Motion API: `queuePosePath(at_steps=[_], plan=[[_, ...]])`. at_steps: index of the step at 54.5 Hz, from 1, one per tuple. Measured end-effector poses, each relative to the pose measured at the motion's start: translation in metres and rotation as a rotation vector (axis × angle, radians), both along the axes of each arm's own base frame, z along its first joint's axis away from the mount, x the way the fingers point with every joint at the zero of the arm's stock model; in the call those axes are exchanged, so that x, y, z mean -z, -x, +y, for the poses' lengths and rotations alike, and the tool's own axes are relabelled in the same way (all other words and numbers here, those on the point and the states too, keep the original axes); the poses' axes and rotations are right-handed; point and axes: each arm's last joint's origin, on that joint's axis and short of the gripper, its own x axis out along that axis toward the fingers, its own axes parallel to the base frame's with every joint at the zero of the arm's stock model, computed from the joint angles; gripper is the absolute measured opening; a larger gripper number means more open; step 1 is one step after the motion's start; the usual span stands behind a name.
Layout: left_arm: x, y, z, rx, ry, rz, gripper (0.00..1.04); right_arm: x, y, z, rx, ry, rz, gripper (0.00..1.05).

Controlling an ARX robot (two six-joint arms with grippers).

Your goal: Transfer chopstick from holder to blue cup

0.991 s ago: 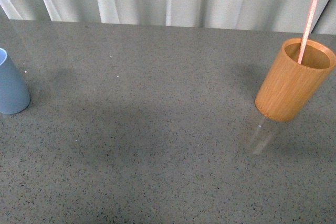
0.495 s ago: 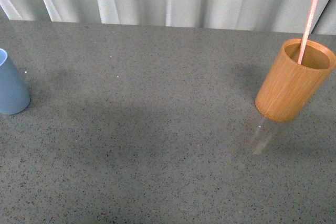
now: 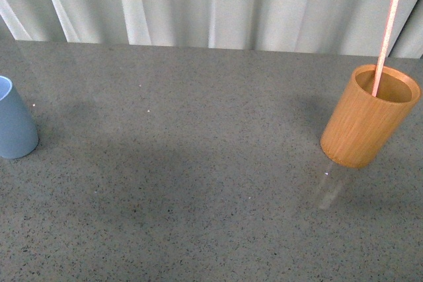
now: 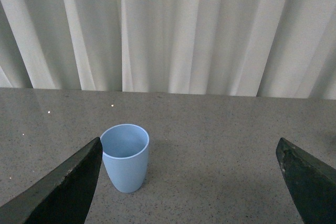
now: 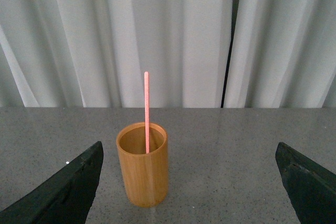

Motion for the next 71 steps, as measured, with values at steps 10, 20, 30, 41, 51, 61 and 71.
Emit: queuePosePath(at_steps=[10, 20, 30, 41, 51, 61, 71], plan=[[0.0, 0.0, 0.0, 0.0, 0.0, 0.0, 0.98, 0.0, 0.0, 0.0, 0.0, 0.0, 0.0, 0.95], [0.002, -0.001, 0.0, -0.085, 0.05, 0.101, 0.98, 0.0, 0.0, 0.0, 0.0, 0.0, 0.0, 0.95], [0.006, -0.016, 0.01, -0.25, 0.203, 0.328, 0.98, 0.0, 0.0, 0.0, 0.0, 0.0, 0.0, 0.95], [-0.024, -0.072, 0.02, -0.236, 0.095, 0.421, 0.98, 0.0, 0.0, 0.0, 0.0, 0.0, 0.0, 0.95], [-0.029, -0.128, 0.026, -0.173, 0.029, 0.672, 0.98, 0.0, 0.0, 0.0, 0.0, 0.0, 0.0, 0.95], [-0.035, -0.18, 0.039, -0.167, 0.011, 0.817, 0.98, 0.0, 0.0, 0.0, 0.0, 0.0, 0.0, 0.95], [-0.027, -0.213, 0.051, -0.221, -0.048, 0.893, 0.98, 0.0, 0.0, 0.0, 0.0, 0.0, 0.0, 0.95]])
